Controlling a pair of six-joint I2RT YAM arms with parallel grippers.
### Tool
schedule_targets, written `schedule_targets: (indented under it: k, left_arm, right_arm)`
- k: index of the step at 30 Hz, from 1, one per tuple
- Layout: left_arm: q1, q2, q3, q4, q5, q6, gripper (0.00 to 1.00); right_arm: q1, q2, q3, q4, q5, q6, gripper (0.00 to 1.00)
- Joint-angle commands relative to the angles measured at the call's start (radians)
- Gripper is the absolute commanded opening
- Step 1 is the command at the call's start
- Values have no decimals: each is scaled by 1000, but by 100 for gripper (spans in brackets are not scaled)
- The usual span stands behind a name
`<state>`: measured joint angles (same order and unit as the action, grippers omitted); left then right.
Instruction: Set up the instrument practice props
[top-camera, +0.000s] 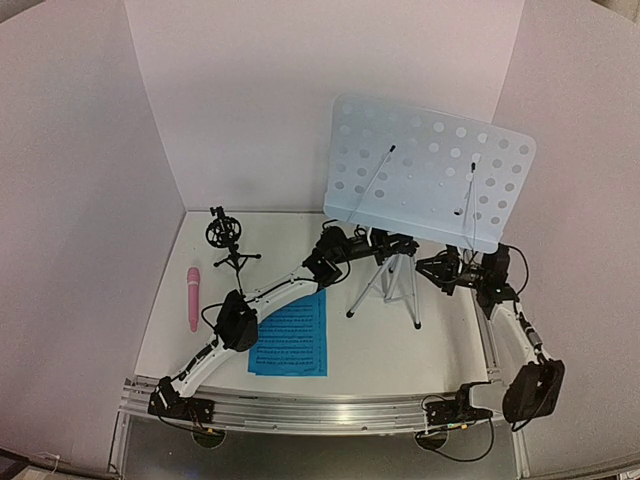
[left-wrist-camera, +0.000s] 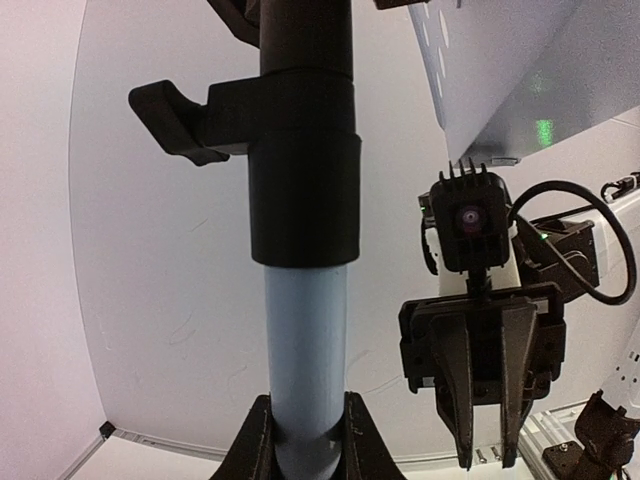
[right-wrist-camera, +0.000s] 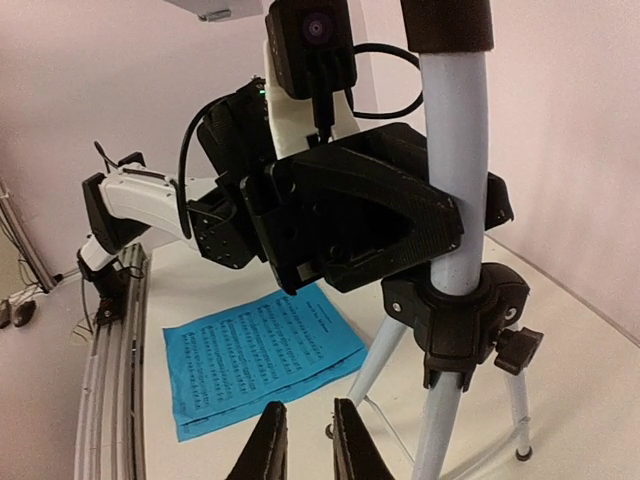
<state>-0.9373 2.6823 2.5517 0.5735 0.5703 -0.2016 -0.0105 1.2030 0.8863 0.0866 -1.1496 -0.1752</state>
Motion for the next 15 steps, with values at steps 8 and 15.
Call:
schedule_targets:
  k: [8,15]
  left_arm:
    - [-29,-41,-89,-81,-3,92,16]
    - [-29,-67,-113,-68,-6,96,32]
  right_arm:
    - [-6,-149,-98,-118,244,-9,32]
    - [-6,-142,-108,-198,315,-80,36]
